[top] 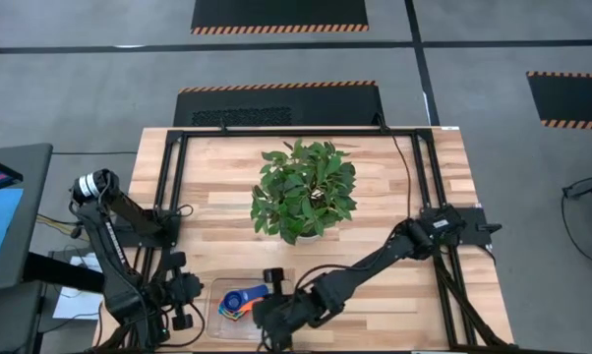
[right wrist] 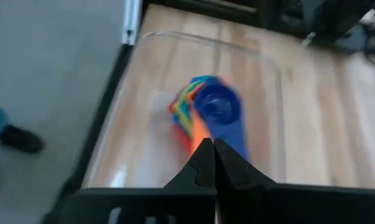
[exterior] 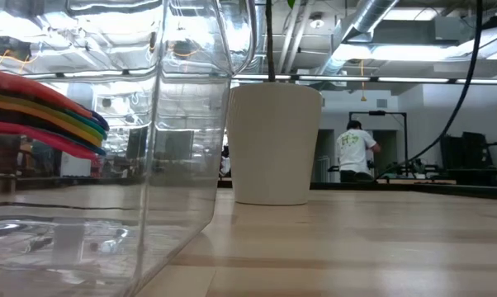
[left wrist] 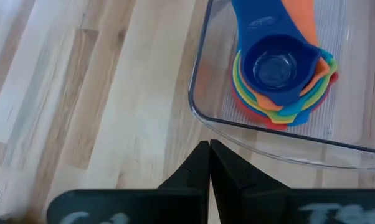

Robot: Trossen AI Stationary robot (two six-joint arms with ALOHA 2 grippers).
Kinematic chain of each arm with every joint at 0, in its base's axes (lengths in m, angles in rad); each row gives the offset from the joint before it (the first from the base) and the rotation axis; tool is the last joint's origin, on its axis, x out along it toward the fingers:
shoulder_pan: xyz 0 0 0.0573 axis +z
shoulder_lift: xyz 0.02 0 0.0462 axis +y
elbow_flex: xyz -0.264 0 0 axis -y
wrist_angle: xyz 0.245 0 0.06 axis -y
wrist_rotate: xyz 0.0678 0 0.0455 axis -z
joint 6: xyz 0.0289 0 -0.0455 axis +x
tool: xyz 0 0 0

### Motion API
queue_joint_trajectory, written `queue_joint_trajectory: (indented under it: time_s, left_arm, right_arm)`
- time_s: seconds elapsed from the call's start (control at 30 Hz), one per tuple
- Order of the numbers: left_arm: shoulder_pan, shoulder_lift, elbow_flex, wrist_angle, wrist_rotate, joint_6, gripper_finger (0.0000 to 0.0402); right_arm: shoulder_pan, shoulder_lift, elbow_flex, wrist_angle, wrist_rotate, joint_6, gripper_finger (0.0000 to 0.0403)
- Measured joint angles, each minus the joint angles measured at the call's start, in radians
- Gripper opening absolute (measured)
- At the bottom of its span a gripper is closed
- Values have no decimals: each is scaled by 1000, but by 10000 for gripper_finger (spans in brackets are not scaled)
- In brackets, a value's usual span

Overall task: Nest measuring cups in basket
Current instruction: Stack the dark blue measuring cup on the orange measuring cup

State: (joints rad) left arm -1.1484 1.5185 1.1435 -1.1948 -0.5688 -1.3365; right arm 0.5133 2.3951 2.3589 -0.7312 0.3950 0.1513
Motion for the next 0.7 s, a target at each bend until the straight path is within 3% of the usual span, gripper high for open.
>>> queue_joint_trajectory:
  time_s: [0.07, 0.23, 0.4, 0.53, 0.7]
  left_arm:
    - [-1, 0, 0, 1, 2, 11, 0]
    - [-9, 0, 0, 12, -14, 30, 0]
    - [-10, 0, -1, 49, 79, 107, 0]
    - [-11, 2, -1, 74, 149, 164, 0]
    - [-7, 5, -23, 126, 175, 192, 0]
  right_arm:
    - [-19, -3, -27, 101, -25, -23, 2]
    - [-43, -15, -3, 18, -26, 24, 2]
    - [-25, -13, -3, -6, -30, 128, 3]
    - [22, -13, -2, -52, -19, 251, 2]
    - [91, -13, -2, -208, 95, 490, 4]
